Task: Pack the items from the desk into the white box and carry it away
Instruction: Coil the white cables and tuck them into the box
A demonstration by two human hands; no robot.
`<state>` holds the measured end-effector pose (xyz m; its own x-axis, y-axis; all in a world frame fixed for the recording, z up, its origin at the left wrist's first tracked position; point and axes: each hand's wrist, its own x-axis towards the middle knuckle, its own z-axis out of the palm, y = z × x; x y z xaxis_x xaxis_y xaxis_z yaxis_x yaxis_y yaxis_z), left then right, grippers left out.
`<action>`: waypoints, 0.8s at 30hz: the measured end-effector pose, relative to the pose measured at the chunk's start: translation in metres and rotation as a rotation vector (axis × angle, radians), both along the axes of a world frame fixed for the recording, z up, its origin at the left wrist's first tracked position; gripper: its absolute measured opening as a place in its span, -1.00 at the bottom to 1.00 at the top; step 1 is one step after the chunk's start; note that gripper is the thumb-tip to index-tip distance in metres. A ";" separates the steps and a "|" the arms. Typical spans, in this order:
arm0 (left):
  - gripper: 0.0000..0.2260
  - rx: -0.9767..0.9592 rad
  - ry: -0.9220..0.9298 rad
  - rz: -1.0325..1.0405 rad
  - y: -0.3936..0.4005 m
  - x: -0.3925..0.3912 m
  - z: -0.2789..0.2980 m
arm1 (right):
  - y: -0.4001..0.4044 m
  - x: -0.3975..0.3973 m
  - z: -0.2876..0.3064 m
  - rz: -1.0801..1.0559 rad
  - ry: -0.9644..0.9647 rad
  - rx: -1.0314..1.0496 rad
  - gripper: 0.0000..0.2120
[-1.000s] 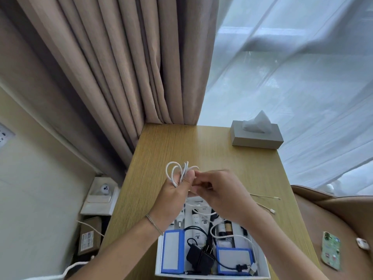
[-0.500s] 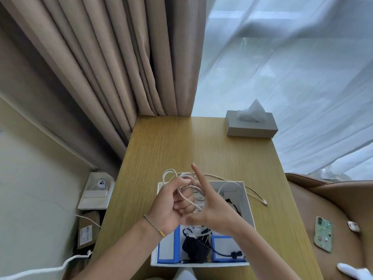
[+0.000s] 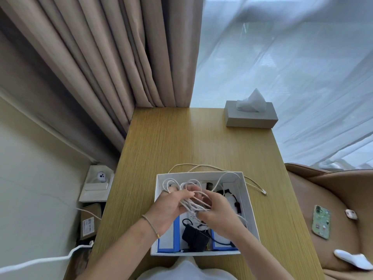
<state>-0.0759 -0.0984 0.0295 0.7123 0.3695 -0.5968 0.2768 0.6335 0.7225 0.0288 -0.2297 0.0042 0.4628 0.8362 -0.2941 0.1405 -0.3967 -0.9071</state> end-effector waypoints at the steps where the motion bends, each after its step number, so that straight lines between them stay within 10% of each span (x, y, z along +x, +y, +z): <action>1: -0.85 0.037 0.031 0.004 0.002 -0.002 -0.003 | -0.001 0.002 -0.001 0.006 -0.033 -0.016 -0.70; 8: -0.84 0.494 0.265 -0.083 0.023 -0.028 -0.025 | -0.006 0.017 -0.013 0.083 -0.265 -0.255 -0.96; 14: -0.76 1.064 0.415 -0.282 0.023 -0.045 -0.040 | 0.000 0.012 -0.040 0.168 -0.541 -0.453 -0.77; 24: -0.79 1.198 0.338 -0.337 0.005 -0.043 -0.045 | 0.016 0.002 -0.076 0.158 -0.703 -0.661 -0.60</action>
